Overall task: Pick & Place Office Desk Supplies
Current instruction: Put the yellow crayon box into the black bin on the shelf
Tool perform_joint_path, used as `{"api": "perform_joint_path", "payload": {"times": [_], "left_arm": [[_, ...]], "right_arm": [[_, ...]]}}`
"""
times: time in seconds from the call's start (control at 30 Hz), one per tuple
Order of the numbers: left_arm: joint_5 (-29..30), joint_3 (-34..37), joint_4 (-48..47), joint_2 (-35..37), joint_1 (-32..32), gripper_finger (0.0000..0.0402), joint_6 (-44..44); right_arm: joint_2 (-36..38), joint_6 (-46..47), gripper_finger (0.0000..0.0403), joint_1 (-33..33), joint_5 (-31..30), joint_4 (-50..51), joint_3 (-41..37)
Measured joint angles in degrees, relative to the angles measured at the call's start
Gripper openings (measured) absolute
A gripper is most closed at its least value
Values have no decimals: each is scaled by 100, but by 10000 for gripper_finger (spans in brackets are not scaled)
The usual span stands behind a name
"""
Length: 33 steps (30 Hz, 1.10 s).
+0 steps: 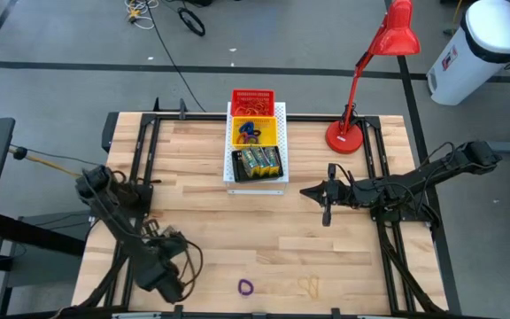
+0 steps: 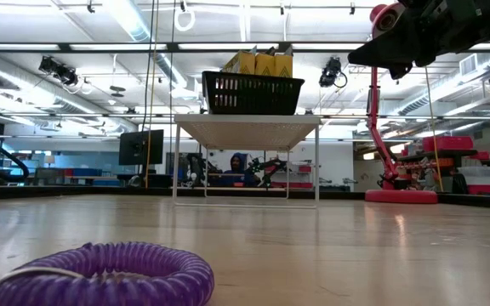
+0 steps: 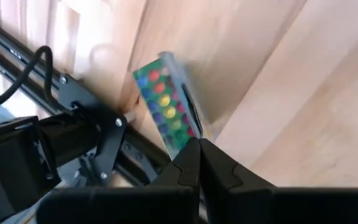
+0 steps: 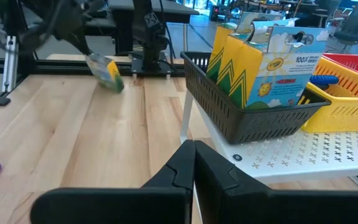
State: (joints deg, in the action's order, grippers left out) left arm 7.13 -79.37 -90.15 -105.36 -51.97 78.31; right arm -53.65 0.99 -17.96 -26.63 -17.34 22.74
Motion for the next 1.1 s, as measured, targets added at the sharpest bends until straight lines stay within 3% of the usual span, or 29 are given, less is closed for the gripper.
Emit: {"api": "perform_joint_path", "payload": {"times": [0.27, 0.83, 1.1], "left_arm": [[665, -2, 12, 382, -242, 3, 705], [834, 15, 128, 379, -207, 3, 1125], [921, 15, 475, -24, -194, 3, 978]], "right_arm": [[0, 0, 11, 2, 0, 0, 0], [0, 2, 11, 2, 0, 3, 0], [0, 2, 11, 1, 0, 2, 0]]}}
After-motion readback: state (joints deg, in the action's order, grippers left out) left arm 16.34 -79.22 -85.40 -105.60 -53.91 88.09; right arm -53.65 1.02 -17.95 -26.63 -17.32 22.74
